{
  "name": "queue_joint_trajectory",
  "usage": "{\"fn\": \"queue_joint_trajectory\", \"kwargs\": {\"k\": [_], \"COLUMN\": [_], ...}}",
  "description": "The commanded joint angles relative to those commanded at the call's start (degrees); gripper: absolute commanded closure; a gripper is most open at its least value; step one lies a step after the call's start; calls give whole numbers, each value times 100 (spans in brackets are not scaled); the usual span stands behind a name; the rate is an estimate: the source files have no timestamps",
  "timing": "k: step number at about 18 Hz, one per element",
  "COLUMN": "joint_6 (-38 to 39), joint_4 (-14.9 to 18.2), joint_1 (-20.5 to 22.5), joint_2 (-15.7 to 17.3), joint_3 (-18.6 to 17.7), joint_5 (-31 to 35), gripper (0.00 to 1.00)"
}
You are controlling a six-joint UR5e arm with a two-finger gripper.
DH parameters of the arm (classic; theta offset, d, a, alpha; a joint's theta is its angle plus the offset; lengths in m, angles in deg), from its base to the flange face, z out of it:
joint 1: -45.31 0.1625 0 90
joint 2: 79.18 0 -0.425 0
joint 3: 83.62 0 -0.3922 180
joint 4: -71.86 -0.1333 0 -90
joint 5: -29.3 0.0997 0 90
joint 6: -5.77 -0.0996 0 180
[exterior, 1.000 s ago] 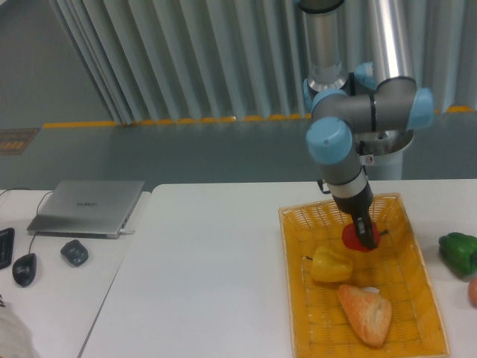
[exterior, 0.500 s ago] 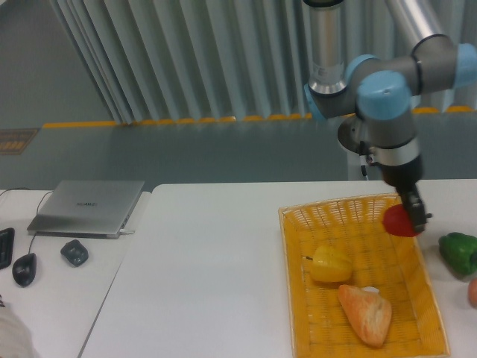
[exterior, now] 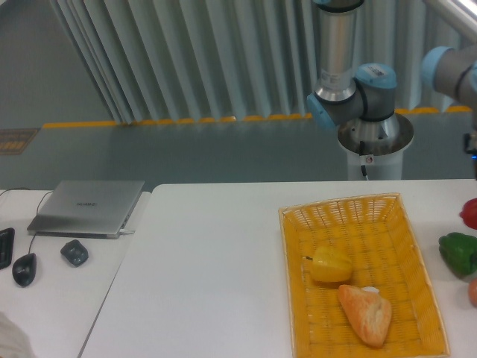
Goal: Place the red pepper on the table
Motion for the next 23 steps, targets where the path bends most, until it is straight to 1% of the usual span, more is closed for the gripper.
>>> {"fn": "queue_joint_trajectory", "kwargs": {"k": [2, 4, 8, 10, 14, 19, 23], "joint_6": [-202, -229, -615, -643, -642, -651, -651], "joint_4": [-132, -141, -168, -176, -247, -264, -264], "joint_1": [124, 247, 493, 494, 432, 441, 450], "joint_2": [-123, -176, -501, -651, -783, -897, -906], "joint_3": [-9, 0, -9, -87, -114, -114, -123], "joint_5": [-89, -98, -98, -98, -98, -98, -89], "gripper": [43, 43, 43, 43, 43, 43, 40]}}
